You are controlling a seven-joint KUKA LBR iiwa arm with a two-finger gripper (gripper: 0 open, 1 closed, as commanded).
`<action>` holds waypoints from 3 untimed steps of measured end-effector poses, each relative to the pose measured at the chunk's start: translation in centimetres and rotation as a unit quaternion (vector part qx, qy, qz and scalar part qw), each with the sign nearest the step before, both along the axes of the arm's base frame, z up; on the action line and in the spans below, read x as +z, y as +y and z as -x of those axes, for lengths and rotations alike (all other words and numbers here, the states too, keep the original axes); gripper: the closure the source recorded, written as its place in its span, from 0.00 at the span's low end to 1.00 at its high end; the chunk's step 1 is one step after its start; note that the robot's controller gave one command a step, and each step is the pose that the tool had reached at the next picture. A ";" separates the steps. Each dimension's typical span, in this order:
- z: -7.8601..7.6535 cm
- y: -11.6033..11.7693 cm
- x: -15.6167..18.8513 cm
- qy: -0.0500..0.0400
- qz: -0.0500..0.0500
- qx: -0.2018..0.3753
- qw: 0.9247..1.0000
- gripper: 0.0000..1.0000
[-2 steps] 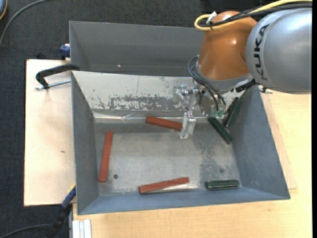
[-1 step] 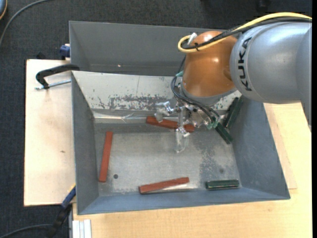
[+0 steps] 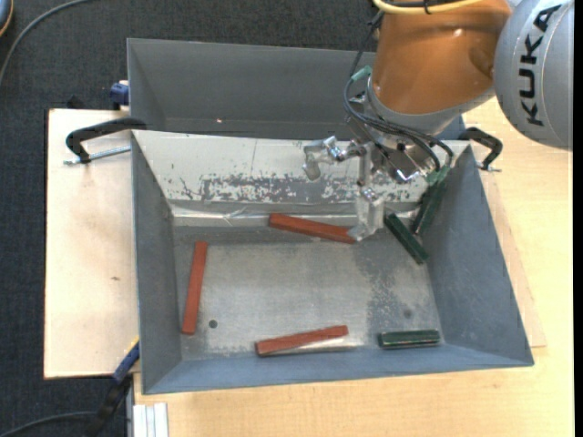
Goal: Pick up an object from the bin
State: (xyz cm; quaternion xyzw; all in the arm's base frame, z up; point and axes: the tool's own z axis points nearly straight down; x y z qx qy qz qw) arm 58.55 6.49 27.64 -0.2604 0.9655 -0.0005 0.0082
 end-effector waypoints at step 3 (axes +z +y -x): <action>-0.5 -7.8 -7.0 0.003 0.000 -0.111 0.994 0.00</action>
Offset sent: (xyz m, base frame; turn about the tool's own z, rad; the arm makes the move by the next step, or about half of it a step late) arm -0.0146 -0.0435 -0.0458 0.1497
